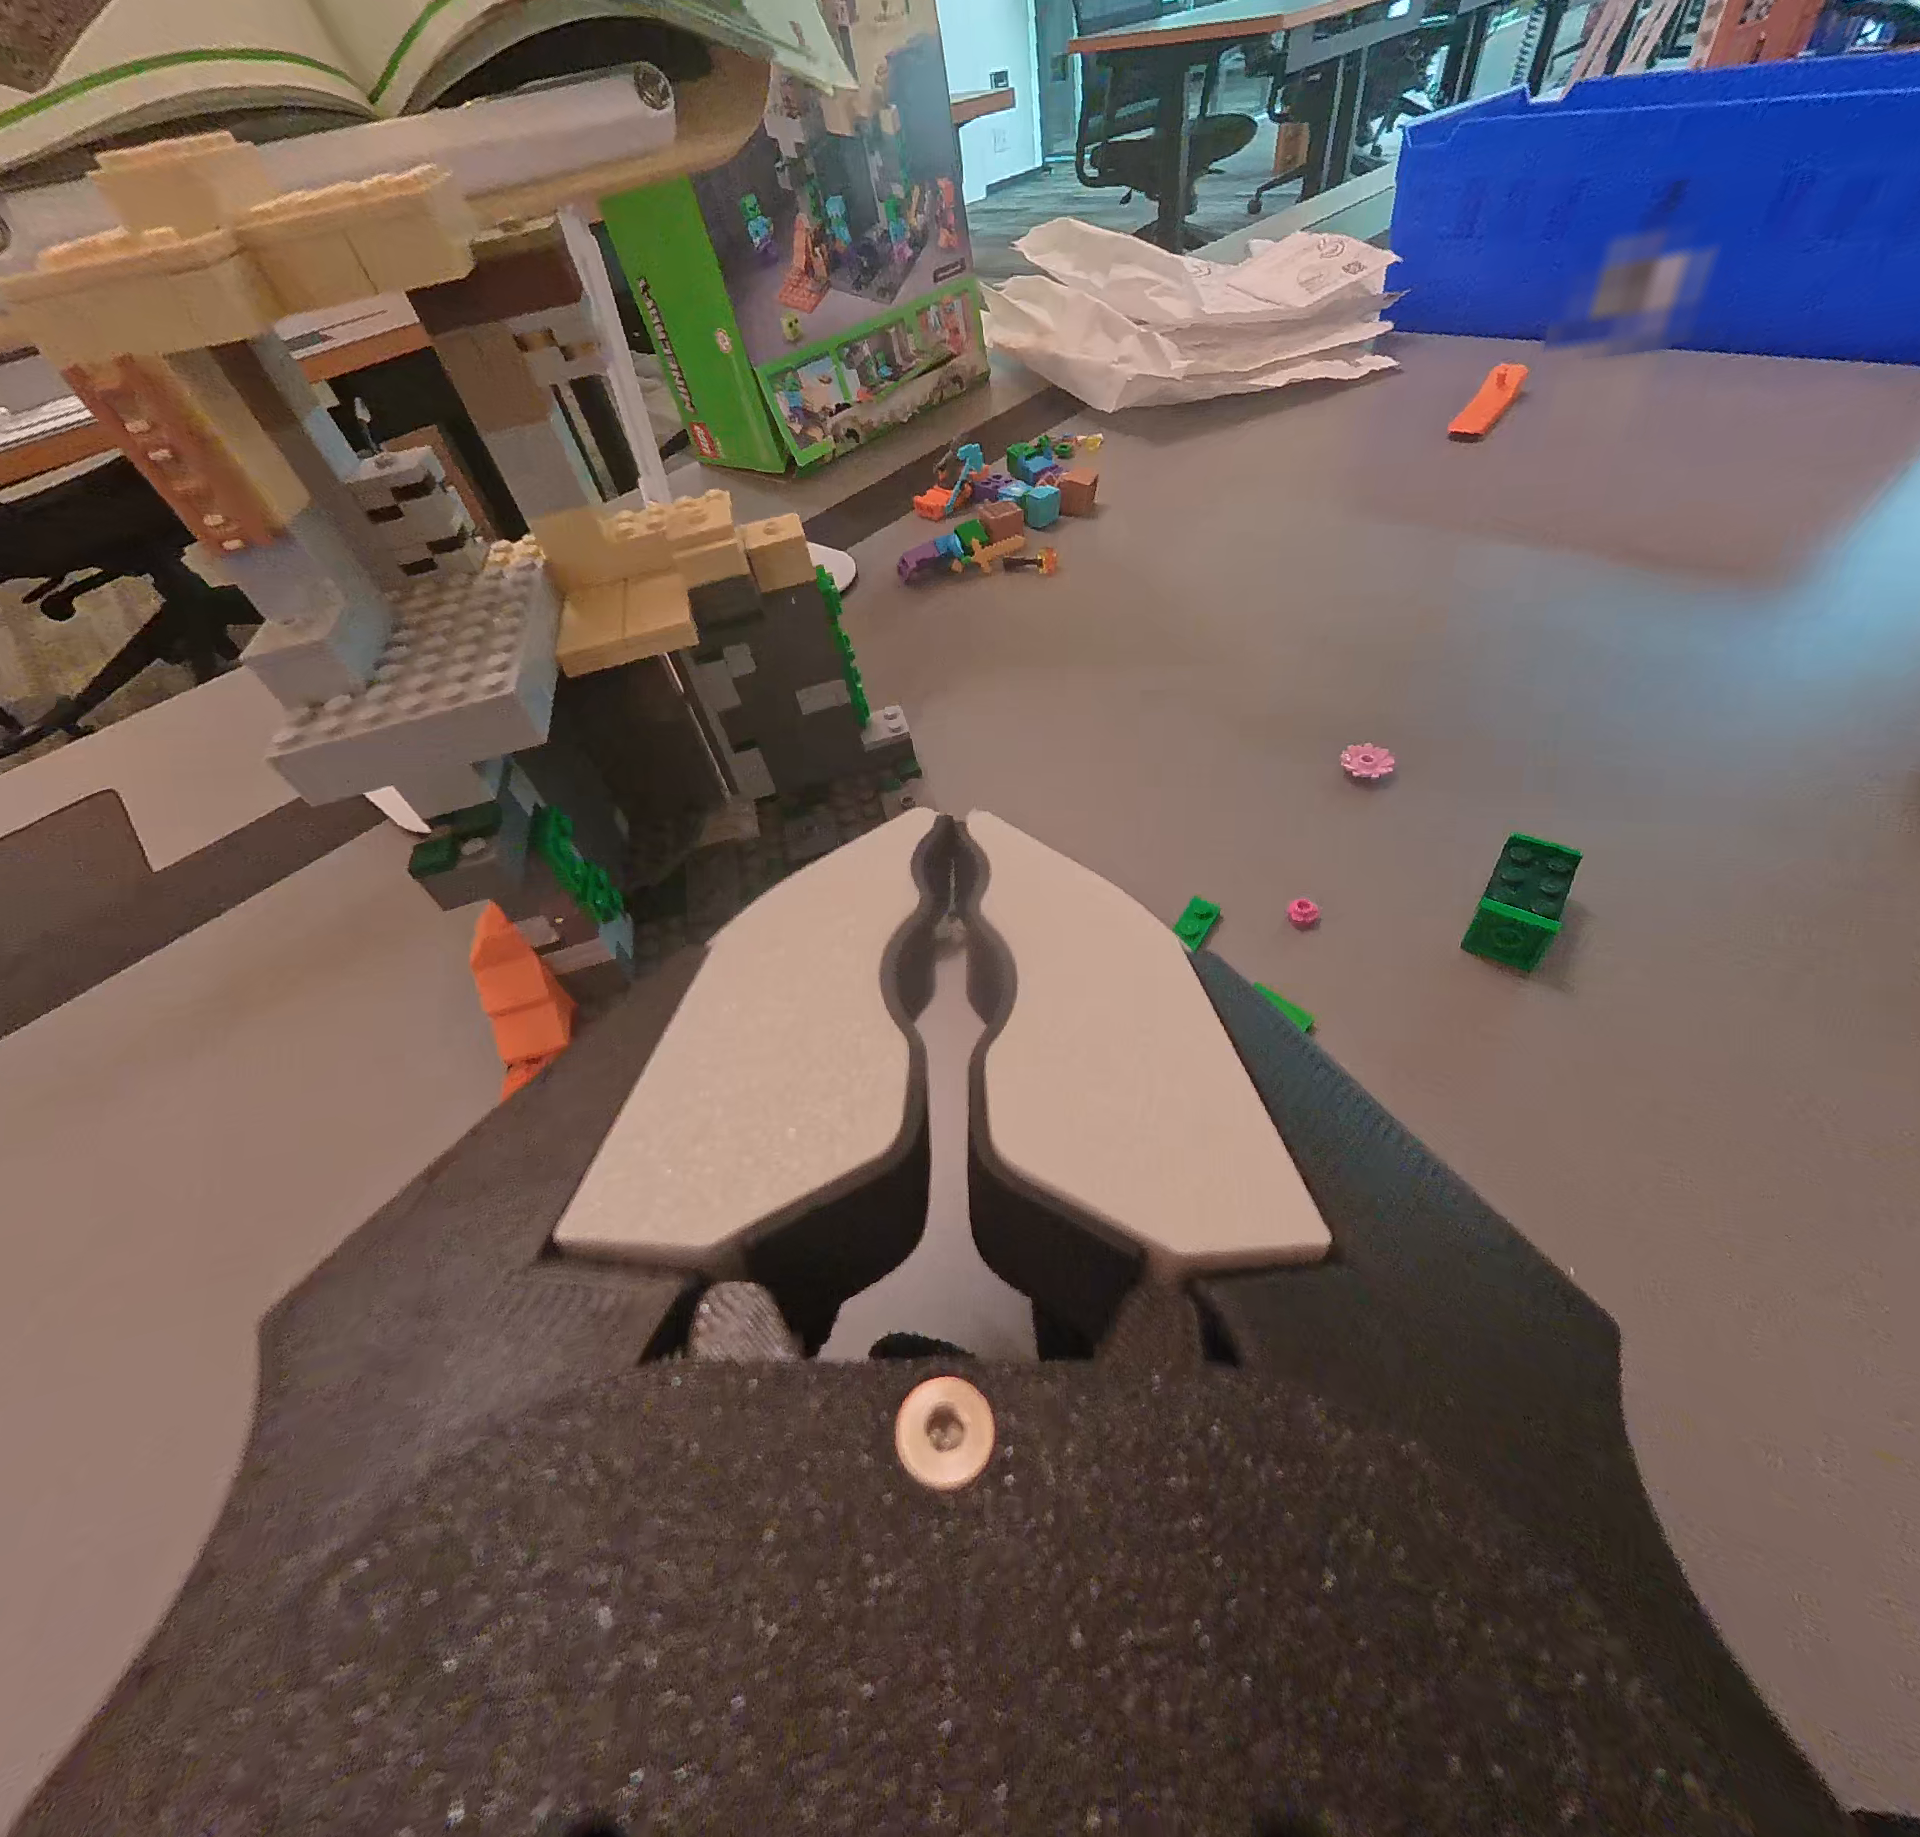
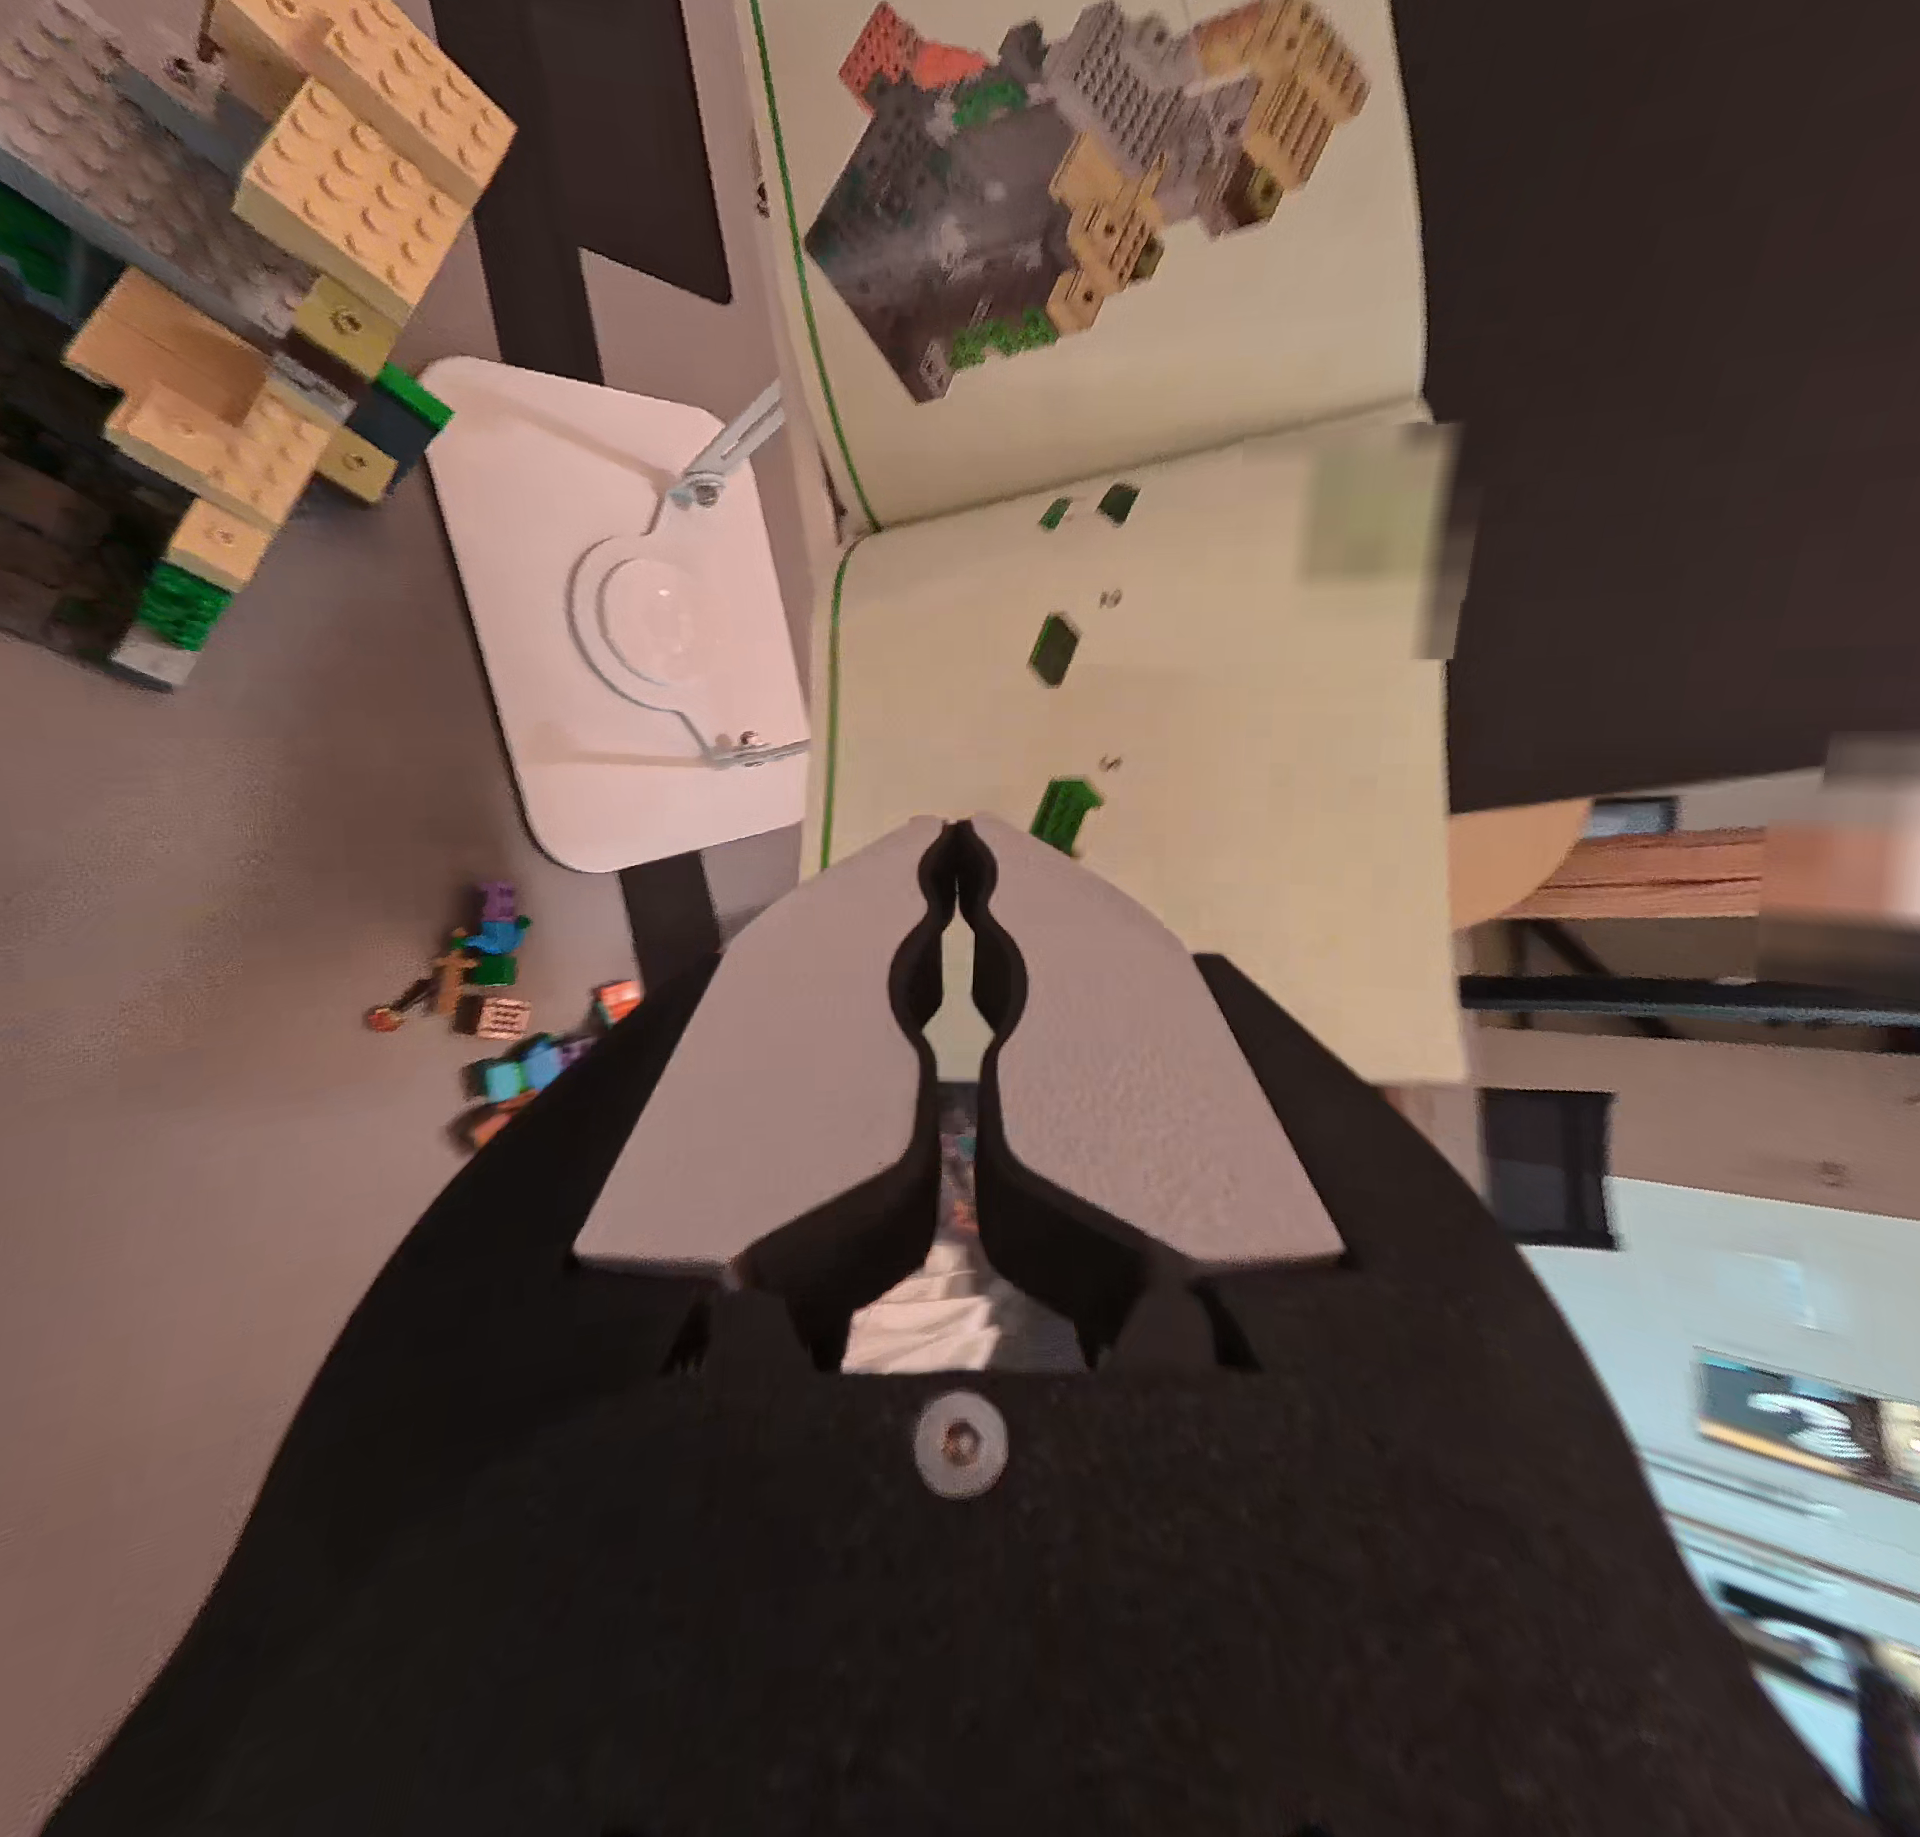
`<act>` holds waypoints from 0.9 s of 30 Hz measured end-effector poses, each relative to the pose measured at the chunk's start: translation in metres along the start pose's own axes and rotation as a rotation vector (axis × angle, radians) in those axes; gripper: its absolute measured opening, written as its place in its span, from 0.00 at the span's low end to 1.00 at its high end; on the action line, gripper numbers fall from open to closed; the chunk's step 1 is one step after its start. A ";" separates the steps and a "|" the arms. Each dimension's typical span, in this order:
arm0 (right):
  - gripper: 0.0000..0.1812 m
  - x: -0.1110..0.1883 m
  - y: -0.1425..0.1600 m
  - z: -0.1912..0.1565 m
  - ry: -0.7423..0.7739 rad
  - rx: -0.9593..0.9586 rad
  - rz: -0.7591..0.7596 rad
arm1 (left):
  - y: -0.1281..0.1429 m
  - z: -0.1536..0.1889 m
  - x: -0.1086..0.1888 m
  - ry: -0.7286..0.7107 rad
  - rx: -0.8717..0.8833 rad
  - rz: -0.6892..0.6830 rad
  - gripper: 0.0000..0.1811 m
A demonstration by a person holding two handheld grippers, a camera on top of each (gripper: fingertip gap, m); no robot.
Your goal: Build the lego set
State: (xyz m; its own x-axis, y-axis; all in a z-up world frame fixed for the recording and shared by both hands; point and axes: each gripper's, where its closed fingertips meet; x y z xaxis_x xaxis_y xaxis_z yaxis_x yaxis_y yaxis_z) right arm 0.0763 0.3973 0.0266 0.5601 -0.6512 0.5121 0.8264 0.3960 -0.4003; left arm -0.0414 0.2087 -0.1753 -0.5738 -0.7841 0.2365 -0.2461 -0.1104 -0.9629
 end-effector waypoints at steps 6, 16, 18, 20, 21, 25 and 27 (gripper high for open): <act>0.00 -0.015 -0.044 -0.003 -0.005 0.146 -0.055 | 0.000 0.001 0.000 -0.001 -0.014 -0.001 0.00; 0.00 -0.037 -0.021 -0.011 -0.017 0.071 -0.055 | -0.002 0.002 0.000 -0.002 -0.032 0.003 0.00; 0.05 -0.041 -0.009 -0.015 -0.035 0.008 -0.019 | -0.002 0.002 0.000 -0.001 -0.029 0.004 0.00; 0.21 -0.046 0.008 -0.020 -0.057 -0.077 -0.010 | -0.001 0.003 -0.001 0.003 -0.030 -0.001 0.00; 0.23 -0.050 0.018 -0.022 -0.052 -0.100 -0.011 | 0.000 0.003 -0.001 0.003 -0.032 -0.003 0.00; 0.22 -0.067 0.064 -0.027 0.068 -0.018 -0.032 | 0.000 0.003 -0.001 0.005 -0.027 -0.003 0.00; 0.20 -0.077 0.084 -0.032 0.109 0.009 -0.048 | 0.001 0.003 -0.001 0.006 -0.024 -0.004 0.00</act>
State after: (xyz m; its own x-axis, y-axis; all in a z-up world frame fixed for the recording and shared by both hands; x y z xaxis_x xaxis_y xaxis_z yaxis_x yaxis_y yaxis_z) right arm 0.1003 0.4601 -0.0705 0.5106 -0.7360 0.4446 0.8529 0.3682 -0.3701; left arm -0.0384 0.2080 -0.1765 -0.5772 -0.7800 0.2416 -0.2674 -0.0990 -0.9585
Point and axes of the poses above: each gripper's, where its closed fingertips meet, x back along the fingers, y out of its underside, z = x × y across the jaws
